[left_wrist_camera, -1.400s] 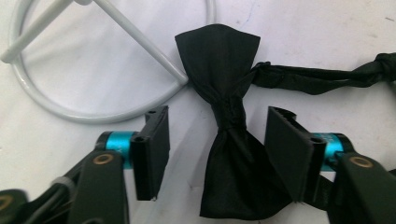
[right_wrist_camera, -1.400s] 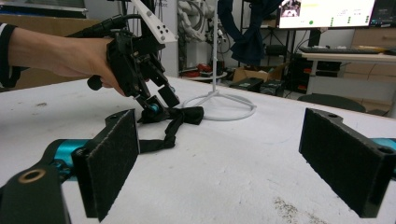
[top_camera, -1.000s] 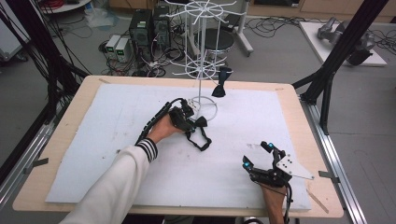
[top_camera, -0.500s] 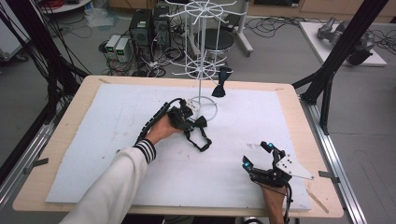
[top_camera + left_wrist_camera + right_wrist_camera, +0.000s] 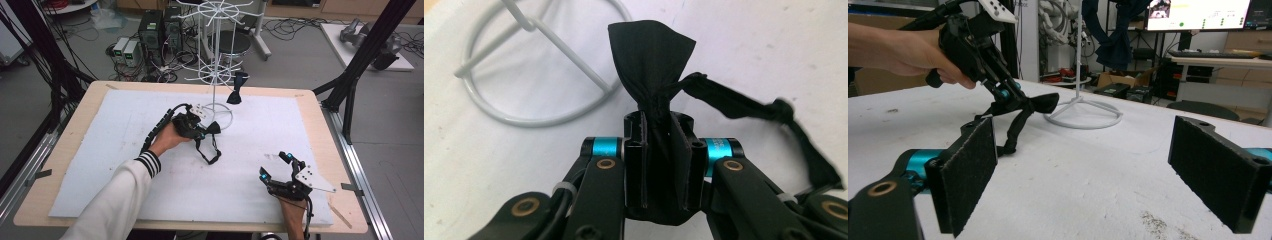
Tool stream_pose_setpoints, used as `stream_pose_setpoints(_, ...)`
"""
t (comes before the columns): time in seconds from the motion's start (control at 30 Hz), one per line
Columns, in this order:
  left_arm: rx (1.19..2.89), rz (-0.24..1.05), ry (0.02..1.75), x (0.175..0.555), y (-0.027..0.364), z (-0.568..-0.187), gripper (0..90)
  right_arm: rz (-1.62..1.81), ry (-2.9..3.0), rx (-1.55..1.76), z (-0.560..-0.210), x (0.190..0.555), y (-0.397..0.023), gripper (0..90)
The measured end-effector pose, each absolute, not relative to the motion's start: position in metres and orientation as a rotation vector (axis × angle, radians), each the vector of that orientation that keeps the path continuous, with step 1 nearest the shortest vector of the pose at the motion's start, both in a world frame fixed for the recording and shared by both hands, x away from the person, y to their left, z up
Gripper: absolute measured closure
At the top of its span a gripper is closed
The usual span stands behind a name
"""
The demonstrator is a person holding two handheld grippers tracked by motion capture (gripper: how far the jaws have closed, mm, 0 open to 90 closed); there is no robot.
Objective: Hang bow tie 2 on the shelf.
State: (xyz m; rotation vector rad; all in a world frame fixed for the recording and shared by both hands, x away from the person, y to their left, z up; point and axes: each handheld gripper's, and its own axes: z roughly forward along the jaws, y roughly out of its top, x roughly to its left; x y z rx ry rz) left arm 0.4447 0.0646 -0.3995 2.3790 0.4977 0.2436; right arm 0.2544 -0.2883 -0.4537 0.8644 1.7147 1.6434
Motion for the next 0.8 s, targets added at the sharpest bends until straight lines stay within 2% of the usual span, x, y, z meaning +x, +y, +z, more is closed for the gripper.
stream_pose_setpoints(0.8,2.181,0.252,0.511,0.429,0.106,-0.382,77.4,1.64,1.713,0.867,-0.454,0.254,-0.288,11.6)
